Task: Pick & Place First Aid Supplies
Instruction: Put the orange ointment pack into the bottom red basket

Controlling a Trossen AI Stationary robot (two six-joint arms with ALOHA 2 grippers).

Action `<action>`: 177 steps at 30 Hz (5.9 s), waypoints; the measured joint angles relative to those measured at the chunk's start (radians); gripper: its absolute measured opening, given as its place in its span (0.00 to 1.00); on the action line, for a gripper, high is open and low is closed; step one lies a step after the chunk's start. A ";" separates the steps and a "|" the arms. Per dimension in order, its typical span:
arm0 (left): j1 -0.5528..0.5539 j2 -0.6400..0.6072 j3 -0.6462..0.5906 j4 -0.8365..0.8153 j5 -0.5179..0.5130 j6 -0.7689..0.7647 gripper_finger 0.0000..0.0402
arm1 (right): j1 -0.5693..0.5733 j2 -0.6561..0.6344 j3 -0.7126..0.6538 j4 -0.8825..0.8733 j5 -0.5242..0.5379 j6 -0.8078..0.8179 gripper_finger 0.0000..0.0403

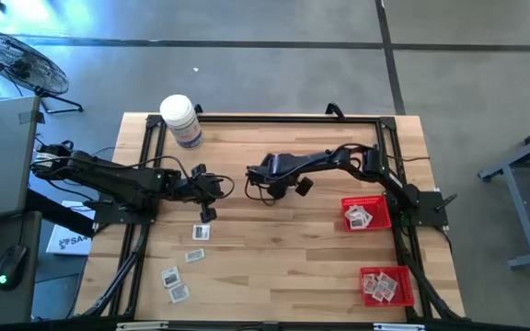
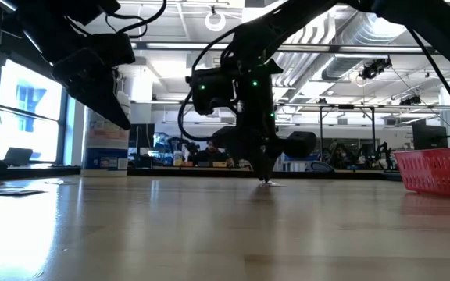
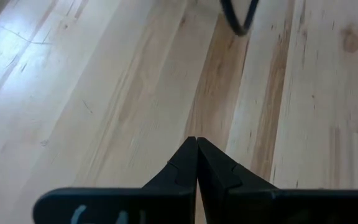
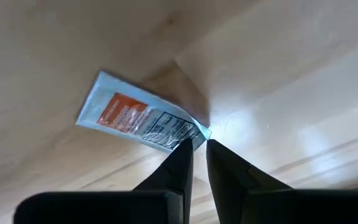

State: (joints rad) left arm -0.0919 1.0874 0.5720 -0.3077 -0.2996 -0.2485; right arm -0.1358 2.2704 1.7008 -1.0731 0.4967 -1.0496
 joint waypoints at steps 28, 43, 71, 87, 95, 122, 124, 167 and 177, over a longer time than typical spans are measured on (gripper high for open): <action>0.000 0.000 0.000 0.002 -0.002 0.000 0.00 | 0.021 0.000 0.000 0.025 -0.028 -0.033 0.10; 0.000 0.000 0.000 0.021 -0.001 -0.018 0.00 | 0.022 -0.089 0.000 -0.040 -0.116 0.401 0.09; 0.000 0.000 0.000 0.021 0.027 -0.020 0.00 | -0.139 -0.082 -0.021 0.085 -0.436 1.592 0.18; 0.000 0.000 0.000 0.021 0.027 -0.020 0.00 | -0.131 -0.063 -0.034 0.117 -0.451 1.640 0.16; 0.000 0.000 0.000 0.020 0.033 -0.023 0.00 | -0.132 -0.067 -0.057 0.132 -0.479 1.662 0.11; 0.000 0.000 0.000 0.028 0.022 -0.026 0.00 | 0.136 -0.365 -0.061 -0.252 -0.448 1.805 0.00; 0.000 0.000 0.000 0.037 0.020 -0.018 0.00 | 0.199 -0.401 -0.061 -0.357 -0.440 1.878 0.00; 0.000 0.000 0.001 0.239 0.003 0.066 0.00 | 0.849 -0.675 -0.473 -0.095 -0.858 2.740 0.16; 0.000 0.000 0.001 0.207 0.004 0.018 0.00 | 0.692 -0.676 -0.309 0.108 0.069 1.858 0.08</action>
State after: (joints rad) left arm -0.0921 1.0878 0.5728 -0.1009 -0.2955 -0.2301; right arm 0.5561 1.5948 1.3914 -0.9655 0.5656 0.8079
